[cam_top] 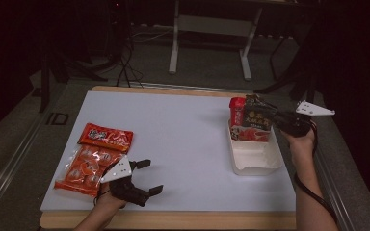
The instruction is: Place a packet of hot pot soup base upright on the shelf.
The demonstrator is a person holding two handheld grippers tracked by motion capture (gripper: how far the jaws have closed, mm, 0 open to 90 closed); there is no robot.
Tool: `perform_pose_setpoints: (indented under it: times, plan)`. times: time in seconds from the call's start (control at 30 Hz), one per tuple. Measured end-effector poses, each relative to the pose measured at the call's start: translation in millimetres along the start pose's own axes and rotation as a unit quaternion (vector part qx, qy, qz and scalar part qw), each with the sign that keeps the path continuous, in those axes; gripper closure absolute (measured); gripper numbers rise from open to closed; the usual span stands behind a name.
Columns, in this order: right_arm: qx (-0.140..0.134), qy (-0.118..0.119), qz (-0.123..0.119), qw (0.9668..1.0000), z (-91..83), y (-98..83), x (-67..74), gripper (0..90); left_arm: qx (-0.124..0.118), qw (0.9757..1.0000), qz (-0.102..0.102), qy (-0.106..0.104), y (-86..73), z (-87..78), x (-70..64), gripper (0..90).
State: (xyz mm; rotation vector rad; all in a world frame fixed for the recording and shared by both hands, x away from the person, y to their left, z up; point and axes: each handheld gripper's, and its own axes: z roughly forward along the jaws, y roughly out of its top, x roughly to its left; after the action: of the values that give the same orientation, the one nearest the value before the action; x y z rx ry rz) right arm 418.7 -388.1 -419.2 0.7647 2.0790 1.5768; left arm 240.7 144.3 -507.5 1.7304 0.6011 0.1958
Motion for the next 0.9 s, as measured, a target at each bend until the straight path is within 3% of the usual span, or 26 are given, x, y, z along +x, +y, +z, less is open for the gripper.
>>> perform_pose_setpoints:
  times: [0.07, 0.17, 0.27, 0.37, 0.67, 0.73, 0.77, 0.9]
  plan:
    - [-0.004, -0.004, 0.007, 1.0, -2.6, -3.9, -1.3, 72.6, 0.0, 1.0, -0.003, 0.001, -0.5, 0.3, 0.3, 1.4]
    - [0.022, -0.017, 0.039, 0.9989, -6.1, 0.1, -0.9, 66.5, 0.001, 1.0, -0.003, -0.002, -0.3, 0.6, 0.0, 1.4]
    - [0.049, -0.036, 0.075, 0.9954, -7.7, 9.6, 5.2, 53.5, -0.006, 0.9999, -0.009, -0.006, -0.1, 0.9, 0.0, 1.4]
    - [0.033, -0.037, 0.081, 0.9954, -11.7, 17.1, 8.8, 47.8, -0.006, 0.9999, -0.005, -0.006, -0.1, 0.9, -0.3, 1.4]
    - [0.01, -0.065, 0.042, 0.997, -23.2, 48.3, 24.1, 37.6, -0.01, 0.9996, -0.014, -0.021, 3.5, 0.3, -2.5, 1.4]
    - [0.007, -0.069, 0.033, 0.997, -24.6, 54.9, 30.1, 35.5, -0.01, 0.9998, -0.01, -0.011, 5.4, -1.5, -2.8, 2.4]
    - [0.006, -0.07, 0.033, 0.997, -24.9, 57.9, 33.0, 33.9, -0.007, 0.9999, -0.014, -0.006, 6.6, -2.6, -2.6, 6.7]
    - [0.004, -0.067, 0.027, 0.9974, -24.3, 67.6, 46.3, 20.6, -0.007, 0.9995, -0.029, 0.012, 9.4, -7.5, -0.1, 6.2]
